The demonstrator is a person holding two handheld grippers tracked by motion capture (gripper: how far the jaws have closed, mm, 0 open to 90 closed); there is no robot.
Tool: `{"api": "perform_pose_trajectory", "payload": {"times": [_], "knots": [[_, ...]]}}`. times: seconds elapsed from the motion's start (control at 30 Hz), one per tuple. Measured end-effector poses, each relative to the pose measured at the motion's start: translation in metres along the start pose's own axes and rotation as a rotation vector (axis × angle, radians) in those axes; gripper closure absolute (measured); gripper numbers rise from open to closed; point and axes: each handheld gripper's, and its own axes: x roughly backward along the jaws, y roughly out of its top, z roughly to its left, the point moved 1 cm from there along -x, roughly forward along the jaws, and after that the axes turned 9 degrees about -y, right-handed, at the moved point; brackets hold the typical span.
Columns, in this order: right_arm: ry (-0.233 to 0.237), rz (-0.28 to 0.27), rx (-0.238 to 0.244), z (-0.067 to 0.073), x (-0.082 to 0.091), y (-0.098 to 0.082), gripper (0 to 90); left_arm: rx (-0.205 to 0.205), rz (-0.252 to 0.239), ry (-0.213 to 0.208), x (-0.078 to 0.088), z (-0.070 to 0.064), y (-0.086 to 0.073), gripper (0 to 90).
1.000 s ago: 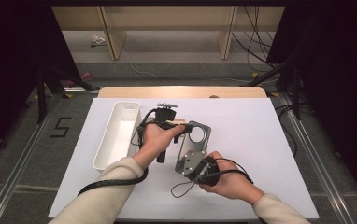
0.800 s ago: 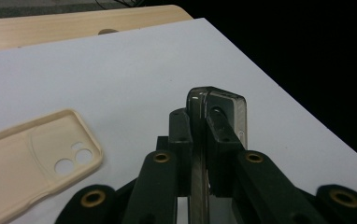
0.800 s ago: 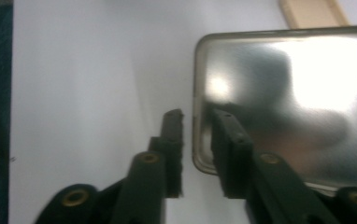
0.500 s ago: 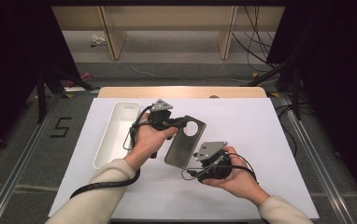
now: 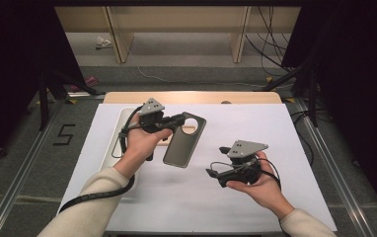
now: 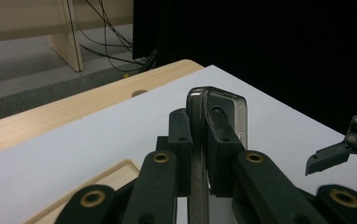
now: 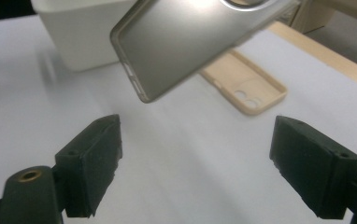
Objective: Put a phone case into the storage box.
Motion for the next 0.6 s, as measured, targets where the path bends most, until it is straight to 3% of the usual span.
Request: {"api": "perform_pose_trajectory", "payload": {"times": [0.27,0.6], "knots": [[-0.016,-0.052,-0.113,-0.016,0.012,-0.01,17.6,-0.026,-0.051,0.019,0.018,0.011,0.013,81.8],[-0.048,-0.066,-0.153,-0.025,0.022,-0.018,16.6,-0.037,-0.099,0.013,0.034,0.024,0.022,81.8]]}}
